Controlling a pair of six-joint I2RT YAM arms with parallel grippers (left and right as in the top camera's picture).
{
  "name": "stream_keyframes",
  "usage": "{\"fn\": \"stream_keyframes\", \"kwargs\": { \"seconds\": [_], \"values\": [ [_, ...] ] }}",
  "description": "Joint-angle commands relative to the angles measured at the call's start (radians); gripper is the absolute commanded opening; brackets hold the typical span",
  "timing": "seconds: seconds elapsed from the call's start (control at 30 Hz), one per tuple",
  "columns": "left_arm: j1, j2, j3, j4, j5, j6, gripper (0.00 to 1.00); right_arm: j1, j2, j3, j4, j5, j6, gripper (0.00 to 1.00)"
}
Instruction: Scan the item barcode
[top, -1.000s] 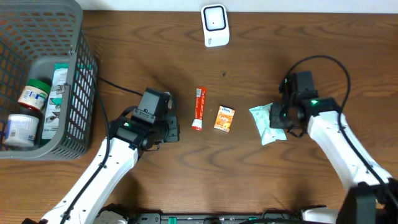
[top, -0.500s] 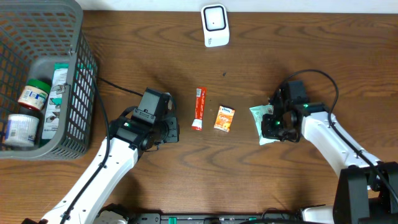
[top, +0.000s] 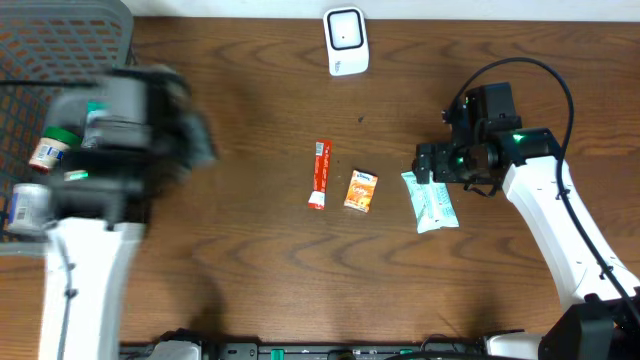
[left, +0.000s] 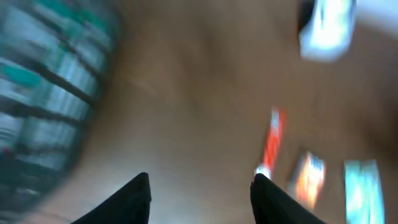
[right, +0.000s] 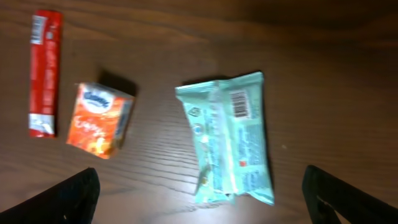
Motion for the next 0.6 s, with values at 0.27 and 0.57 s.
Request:
{"fn": "stream_keyframes", "kwargs": {
  "seconds": [0.27, 0.57],
  "values": [
    [0.491, 0.069, 0.111, 0.155, -0.103, 0.015, 0.71, -0.055, -0.004, -0.014, 0.03, 0.058, -0.012, 0.99],
    [0.64, 0.306, 0.111, 0.179, -0.103, 0.158, 0.73, -0.054, -0.004, -0.014, 0.037, 0.058, -0.012, 0.99]
  ]
}}
